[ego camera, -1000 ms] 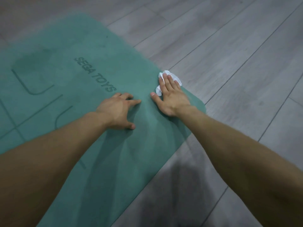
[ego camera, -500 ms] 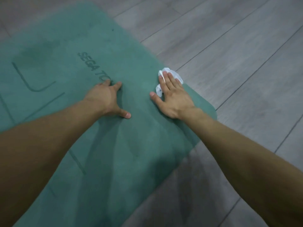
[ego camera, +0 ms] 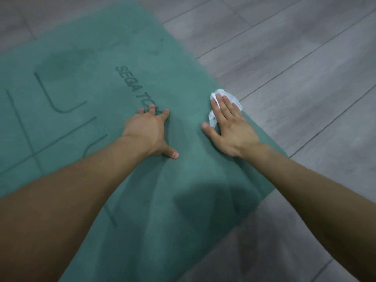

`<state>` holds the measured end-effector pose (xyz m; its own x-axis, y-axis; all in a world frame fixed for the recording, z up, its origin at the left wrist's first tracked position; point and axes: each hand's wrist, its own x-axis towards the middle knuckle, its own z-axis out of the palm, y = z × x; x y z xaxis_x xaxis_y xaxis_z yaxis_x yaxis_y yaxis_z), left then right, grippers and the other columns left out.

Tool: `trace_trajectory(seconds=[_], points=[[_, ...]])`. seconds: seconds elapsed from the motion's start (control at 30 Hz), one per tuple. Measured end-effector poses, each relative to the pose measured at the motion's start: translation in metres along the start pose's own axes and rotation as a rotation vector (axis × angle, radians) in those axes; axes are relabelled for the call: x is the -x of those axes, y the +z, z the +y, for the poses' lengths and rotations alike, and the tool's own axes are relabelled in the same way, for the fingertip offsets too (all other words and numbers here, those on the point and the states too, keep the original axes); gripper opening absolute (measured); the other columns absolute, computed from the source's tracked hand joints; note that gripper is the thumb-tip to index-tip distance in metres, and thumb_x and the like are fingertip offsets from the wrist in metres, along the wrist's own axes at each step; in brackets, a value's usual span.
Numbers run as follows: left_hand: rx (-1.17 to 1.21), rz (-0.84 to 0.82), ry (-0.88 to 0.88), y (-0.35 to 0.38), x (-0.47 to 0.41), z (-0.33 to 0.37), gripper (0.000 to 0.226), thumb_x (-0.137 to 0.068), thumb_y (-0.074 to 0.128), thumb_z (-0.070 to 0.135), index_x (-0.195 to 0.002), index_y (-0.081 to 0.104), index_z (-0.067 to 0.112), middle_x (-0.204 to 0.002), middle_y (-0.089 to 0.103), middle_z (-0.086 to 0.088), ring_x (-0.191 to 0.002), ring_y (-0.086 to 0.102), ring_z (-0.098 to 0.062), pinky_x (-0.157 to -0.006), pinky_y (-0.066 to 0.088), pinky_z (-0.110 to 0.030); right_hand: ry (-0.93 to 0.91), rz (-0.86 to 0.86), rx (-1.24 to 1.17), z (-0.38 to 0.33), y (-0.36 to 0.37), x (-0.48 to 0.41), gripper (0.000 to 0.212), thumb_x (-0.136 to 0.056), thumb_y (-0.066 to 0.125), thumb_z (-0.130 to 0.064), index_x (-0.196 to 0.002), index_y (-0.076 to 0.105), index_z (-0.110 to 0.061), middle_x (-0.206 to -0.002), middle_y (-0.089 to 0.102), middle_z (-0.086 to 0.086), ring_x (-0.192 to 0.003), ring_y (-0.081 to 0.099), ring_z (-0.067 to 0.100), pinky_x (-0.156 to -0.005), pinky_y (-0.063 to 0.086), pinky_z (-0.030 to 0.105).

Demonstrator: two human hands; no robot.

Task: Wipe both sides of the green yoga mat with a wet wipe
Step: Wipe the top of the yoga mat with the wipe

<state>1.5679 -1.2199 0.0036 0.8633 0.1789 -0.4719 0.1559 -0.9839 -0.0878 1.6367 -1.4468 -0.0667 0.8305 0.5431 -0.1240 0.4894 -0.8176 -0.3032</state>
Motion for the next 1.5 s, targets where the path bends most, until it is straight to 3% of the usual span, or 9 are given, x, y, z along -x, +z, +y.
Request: trace_trajectory(seconds=[0.17,0.4,0.5,0.67,0.9,1.0,1.13,1.37,1.5], points=[[-0.01,0.0,0.005,0.0,0.0,-0.001,0.153,-0.044,0.077,0.094,-0.167,0.008,0.036,-0.175,0.014,-0.01,-0.156,0.026,-0.037,-0.118,0.041,-0.052,0.023,-0.039,0.031,-0.023,-0.002,-0.088,0.085,-0.106,0.023,-0.066,-0.168,-0.003,-0.013,-0.176,-0.011,0.003,-0.162,-0.013,0.016,-0.132,-0.004,0.04],[0.05,-0.039,-0.03,-0.002,0.002,0.001,0.149,-0.054,0.083,0.086,-0.168,0.0,0.037,-0.177,0.0,-0.006,-0.162,0.01,-0.036,-0.12,0.036,-0.053,-0.366,-0.241,0.208,0.035,-0.029,0.038,0.084,-0.108,0.026,-0.064,-0.167,-0.01,-0.017,-0.175,-0.017,0.0,-0.16,-0.02,0.013,-0.133,0.005,0.042],[0.058,-0.052,-0.038,-0.001,0.002,0.002,0.149,-0.056,0.083,0.084,-0.168,-0.003,0.037,-0.177,-0.003,-0.006,-0.162,0.008,-0.036,-0.122,0.033,-0.053,-0.385,-0.224,0.178,0.032,-0.034,-0.011,0.083,-0.107,0.019,-0.066,-0.168,-0.008,-0.017,-0.175,-0.015,-0.001,-0.16,-0.02,0.01,-0.133,0.003,0.041],[0.048,-0.083,-0.044,-0.001,0.0,0.003,0.149,-0.056,0.082,0.085,-0.168,-0.004,0.037,-0.177,-0.006,-0.006,-0.163,0.005,-0.035,-0.126,0.025,-0.049,-0.238,-0.185,0.09,-0.022,-0.019,-0.133,0.084,-0.107,0.019,-0.065,-0.168,-0.003,-0.013,-0.176,-0.012,0.004,-0.161,-0.015,0.016,-0.132,-0.003,0.041],[0.056,-0.072,-0.049,0.001,0.001,0.003,0.146,-0.06,0.081,0.083,-0.167,-0.008,0.038,-0.177,-0.009,-0.003,-0.163,0.002,-0.032,-0.123,0.03,-0.053,-0.473,-0.171,0.163,0.044,-0.03,-0.01,0.084,-0.108,0.031,-0.063,-0.169,-0.002,-0.015,-0.176,-0.009,0.002,-0.161,-0.014,0.013,-0.133,0.001,0.038],[0.034,-0.074,-0.047,0.001,0.002,0.002,0.146,-0.061,0.078,0.086,-0.166,-0.011,0.038,-0.177,-0.01,-0.003,-0.163,0.002,-0.031,-0.124,0.03,-0.052,-0.37,-0.121,0.132,0.029,-0.027,-0.054,0.086,-0.107,0.025,-0.069,-0.169,-0.003,-0.016,-0.176,-0.009,0.001,-0.161,-0.014,0.012,-0.133,0.005,0.041],[0.02,-0.085,-0.048,-0.002,0.001,0.004,0.146,-0.062,0.079,0.085,-0.167,-0.011,0.037,-0.177,-0.01,-0.004,-0.163,0.003,-0.032,-0.125,0.029,-0.048,-0.184,-0.131,0.066,-0.007,-0.024,-0.13,0.09,-0.104,0.019,-0.072,-0.168,-0.001,-0.013,-0.176,-0.008,0.004,-0.162,-0.012,0.016,-0.132,-0.005,0.038],[-0.001,-0.067,-0.037,0.002,0.003,0.002,0.144,-0.062,0.075,0.089,-0.166,-0.011,0.04,-0.177,-0.011,-0.001,-0.164,0.002,-0.029,-0.12,0.036,-0.049,-0.202,-0.05,0.067,0.038,-0.024,-0.01,0.086,-0.106,0.031,-0.068,-0.169,0.004,-0.015,-0.177,-0.004,-0.002,-0.161,-0.012,0.009,-0.132,0.002,0.035],[0.01,-0.054,-0.039,0.0,0.003,0.004,0.145,-0.06,0.077,0.088,-0.167,-0.008,0.04,-0.177,-0.008,-0.001,-0.164,0.004,-0.029,-0.122,0.034,-0.049,-0.193,-0.025,0.06,0.006,-0.016,-0.079,0.089,-0.104,0.021,-0.07,-0.169,0.003,-0.013,-0.177,-0.002,0.003,-0.162,-0.009,0.015,-0.133,0.001,0.041]])
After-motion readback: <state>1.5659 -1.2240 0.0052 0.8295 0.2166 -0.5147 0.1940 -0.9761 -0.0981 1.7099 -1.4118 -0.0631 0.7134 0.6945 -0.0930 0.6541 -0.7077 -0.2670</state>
